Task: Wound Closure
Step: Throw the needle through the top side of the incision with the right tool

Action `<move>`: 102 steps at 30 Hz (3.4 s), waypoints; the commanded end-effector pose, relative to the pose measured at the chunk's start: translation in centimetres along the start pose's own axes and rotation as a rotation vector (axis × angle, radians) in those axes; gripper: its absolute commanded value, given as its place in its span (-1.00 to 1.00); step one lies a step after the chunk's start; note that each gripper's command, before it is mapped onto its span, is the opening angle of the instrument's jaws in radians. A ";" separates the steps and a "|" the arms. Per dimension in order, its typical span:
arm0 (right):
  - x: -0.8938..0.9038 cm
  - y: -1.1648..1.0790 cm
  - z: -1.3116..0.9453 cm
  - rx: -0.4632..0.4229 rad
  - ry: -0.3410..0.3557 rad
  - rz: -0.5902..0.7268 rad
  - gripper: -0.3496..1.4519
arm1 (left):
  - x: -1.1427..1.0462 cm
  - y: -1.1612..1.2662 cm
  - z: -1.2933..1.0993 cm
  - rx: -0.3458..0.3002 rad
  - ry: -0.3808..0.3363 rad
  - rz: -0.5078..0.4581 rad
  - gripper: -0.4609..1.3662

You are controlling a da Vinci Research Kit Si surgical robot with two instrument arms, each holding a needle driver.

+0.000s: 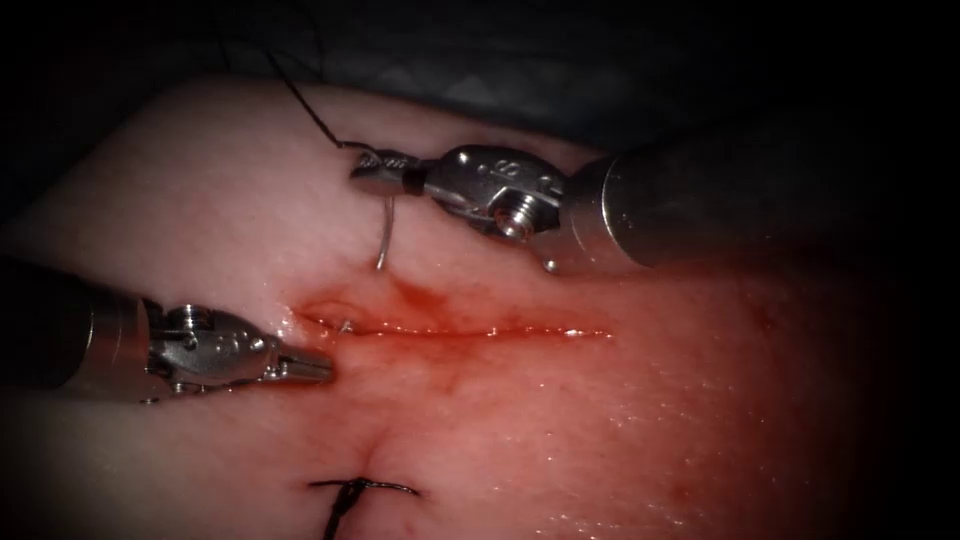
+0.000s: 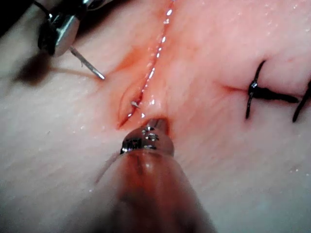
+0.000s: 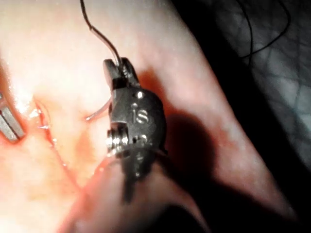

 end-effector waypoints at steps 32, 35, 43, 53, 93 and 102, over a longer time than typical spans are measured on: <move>-0.94 -0.82 0.12 0.113 -0.091 0.570 -1.00 | -0.01 -0.05 -0.03 -0.012 0.001 0.000 -0.70; -1.07 -0.88 0.13 0.116 -0.104 0.623 -1.00 | 0.00 -0.04 -0.03 -0.011 0.001 -0.001 -0.70; -1.06 -0.91 0.12 0.109 -0.114 0.665 -1.00 | 0.01 -0.04 -0.02 -0.010 0.001 -0.002 -0.72; -0.90 -0.88 0.09 0.157 -0.050 0.742 -0.90 | 0.01 -0.04 -0.01 -0.010 0.002 -0.002 -0.74; -0.14 -0.29 0.16 -0.067 -0.074 -0.235 -0.47 | 0.02 0.00 0.02 -0.011 -0.006 -0.001 -0.81; -0.29 -0.39 0.21 -0.062 -0.099 0.065 -1.00 | 0.02 0.00 0.02 -0.011 -0.006 0.000 -0.81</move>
